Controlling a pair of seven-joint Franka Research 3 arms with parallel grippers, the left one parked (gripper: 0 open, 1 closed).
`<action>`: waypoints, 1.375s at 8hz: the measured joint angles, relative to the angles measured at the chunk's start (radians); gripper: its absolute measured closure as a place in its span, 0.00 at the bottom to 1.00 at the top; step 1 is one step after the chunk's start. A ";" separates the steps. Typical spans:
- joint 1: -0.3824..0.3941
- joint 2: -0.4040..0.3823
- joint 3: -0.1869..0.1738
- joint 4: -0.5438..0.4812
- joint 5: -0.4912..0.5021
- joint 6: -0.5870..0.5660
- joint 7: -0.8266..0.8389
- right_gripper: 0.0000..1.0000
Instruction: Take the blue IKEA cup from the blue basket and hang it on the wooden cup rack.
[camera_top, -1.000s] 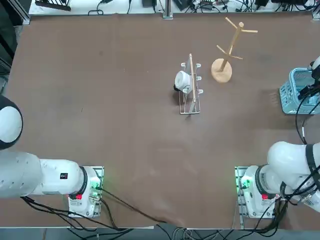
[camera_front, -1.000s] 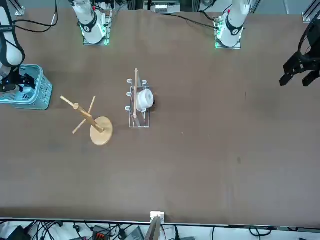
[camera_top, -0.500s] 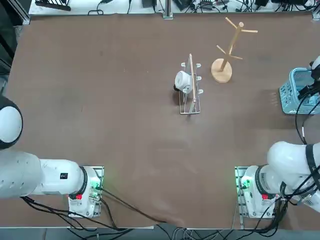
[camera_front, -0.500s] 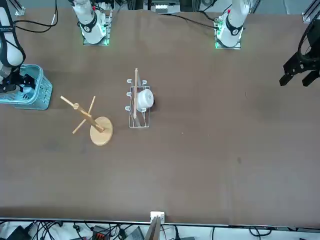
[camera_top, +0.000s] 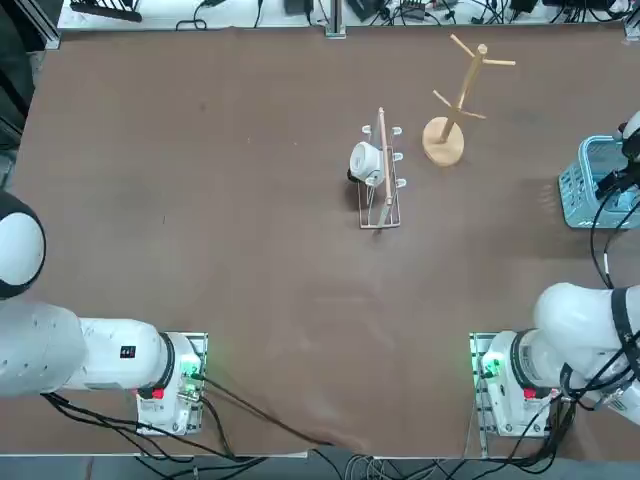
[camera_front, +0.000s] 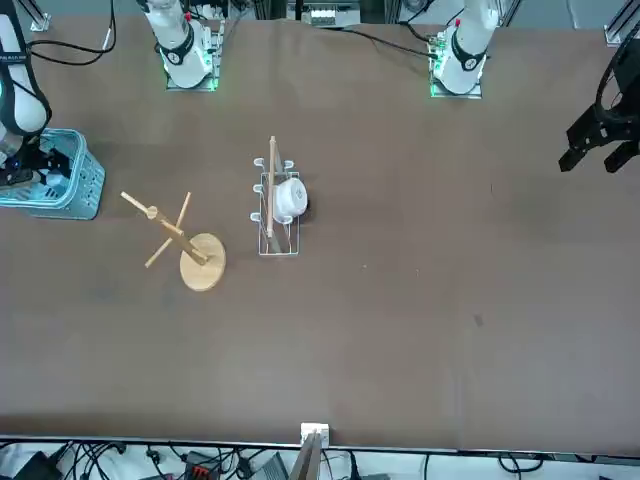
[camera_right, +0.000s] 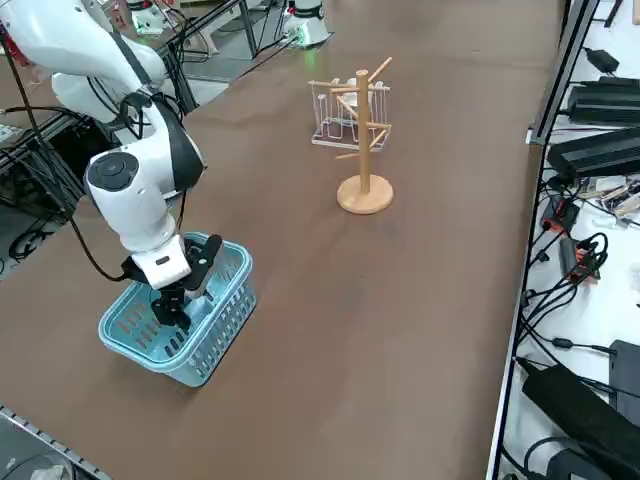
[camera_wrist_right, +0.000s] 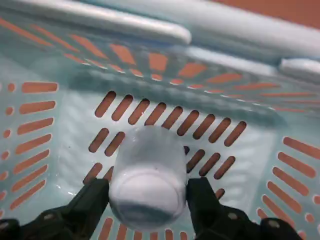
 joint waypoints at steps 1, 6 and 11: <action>0.000 0.000 0.000 0.000 0.000 -0.005 -0.002 0.13; 0.011 -0.005 0.018 0.049 -0.001 -0.071 -0.003 0.16; 0.084 -0.075 0.026 0.386 0.008 -0.580 -0.003 0.16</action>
